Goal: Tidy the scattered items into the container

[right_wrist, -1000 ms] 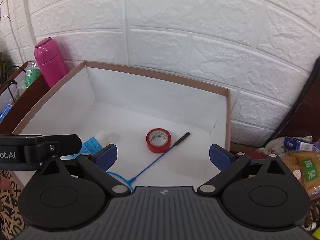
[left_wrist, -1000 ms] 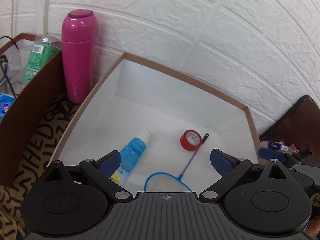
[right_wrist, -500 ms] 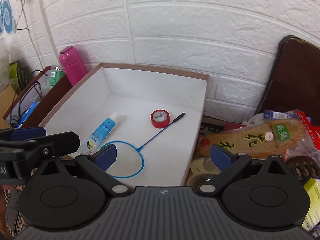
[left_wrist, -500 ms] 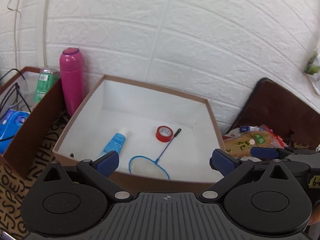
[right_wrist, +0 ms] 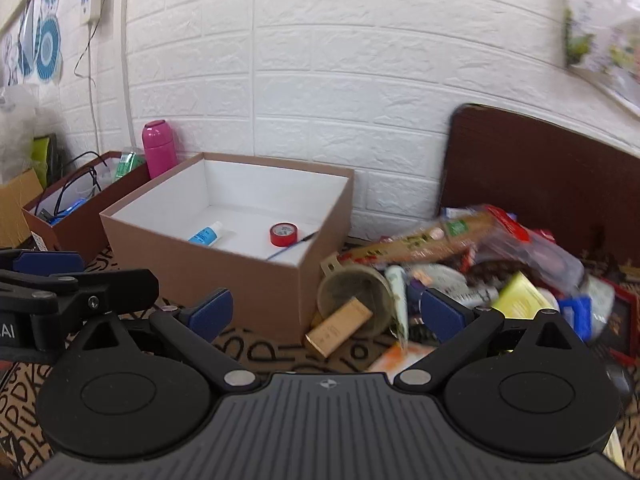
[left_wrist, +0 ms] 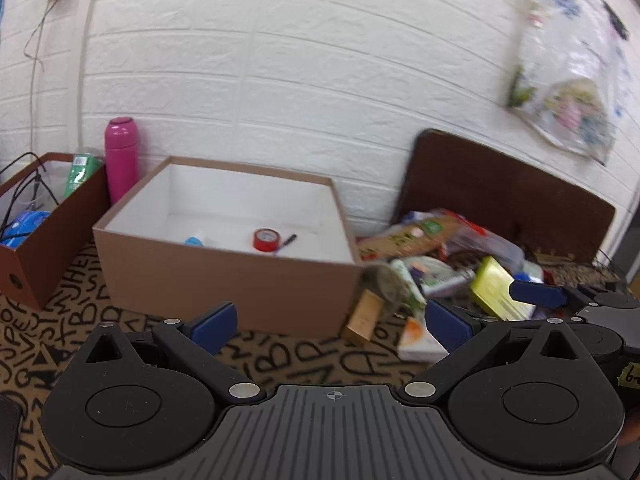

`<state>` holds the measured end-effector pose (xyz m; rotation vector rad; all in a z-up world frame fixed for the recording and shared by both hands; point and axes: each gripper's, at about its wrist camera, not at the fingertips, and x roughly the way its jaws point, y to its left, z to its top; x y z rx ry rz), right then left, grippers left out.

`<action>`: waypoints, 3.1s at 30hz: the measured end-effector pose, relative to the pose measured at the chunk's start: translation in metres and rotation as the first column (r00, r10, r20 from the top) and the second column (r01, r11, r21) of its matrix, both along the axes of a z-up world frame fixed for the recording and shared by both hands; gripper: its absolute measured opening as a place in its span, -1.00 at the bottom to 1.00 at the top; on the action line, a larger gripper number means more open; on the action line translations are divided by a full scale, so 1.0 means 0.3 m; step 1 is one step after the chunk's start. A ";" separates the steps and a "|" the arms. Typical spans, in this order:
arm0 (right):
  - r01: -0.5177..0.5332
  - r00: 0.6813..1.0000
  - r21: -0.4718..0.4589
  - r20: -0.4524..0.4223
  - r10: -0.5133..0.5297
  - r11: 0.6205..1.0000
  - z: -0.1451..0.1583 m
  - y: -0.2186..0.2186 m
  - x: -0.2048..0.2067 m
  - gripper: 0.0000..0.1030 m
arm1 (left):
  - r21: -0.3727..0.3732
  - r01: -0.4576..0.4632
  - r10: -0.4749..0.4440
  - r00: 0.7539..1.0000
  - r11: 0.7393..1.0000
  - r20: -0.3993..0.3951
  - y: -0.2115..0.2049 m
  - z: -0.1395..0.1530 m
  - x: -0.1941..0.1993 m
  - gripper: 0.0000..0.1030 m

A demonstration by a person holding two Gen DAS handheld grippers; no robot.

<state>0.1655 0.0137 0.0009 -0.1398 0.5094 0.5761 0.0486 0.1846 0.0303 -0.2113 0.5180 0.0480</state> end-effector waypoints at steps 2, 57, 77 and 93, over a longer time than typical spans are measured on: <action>0.033 0.999 0.018 0.016 -0.034 0.999 -0.032 -0.074 -0.062 0.95 | -0.001 0.029 -0.029 1.000 1.000 0.009 -0.061 -0.032 -0.049 1.00; 0.395 0.906 -0.084 -0.130 -0.404 0.915 -0.503 -0.844 0.074 0.41 | -0.037 0.445 -0.441 0.866 0.895 -0.234 -0.844 -0.454 0.532 -0.69; -0.009 0.968 -0.107 -0.249 -0.018 0.994 -0.434 -0.544 -0.226 0.38 | -0.027 0.403 -0.388 0.859 0.915 -0.334 -0.454 -0.411 0.040 -0.72; -0.058 0.969 -0.175 -0.248 0.013 0.983 -0.400 -0.388 -0.268 0.40 | -0.019 0.299 -0.288 0.900 0.954 -0.326 -0.289 -0.462 -0.013 -0.37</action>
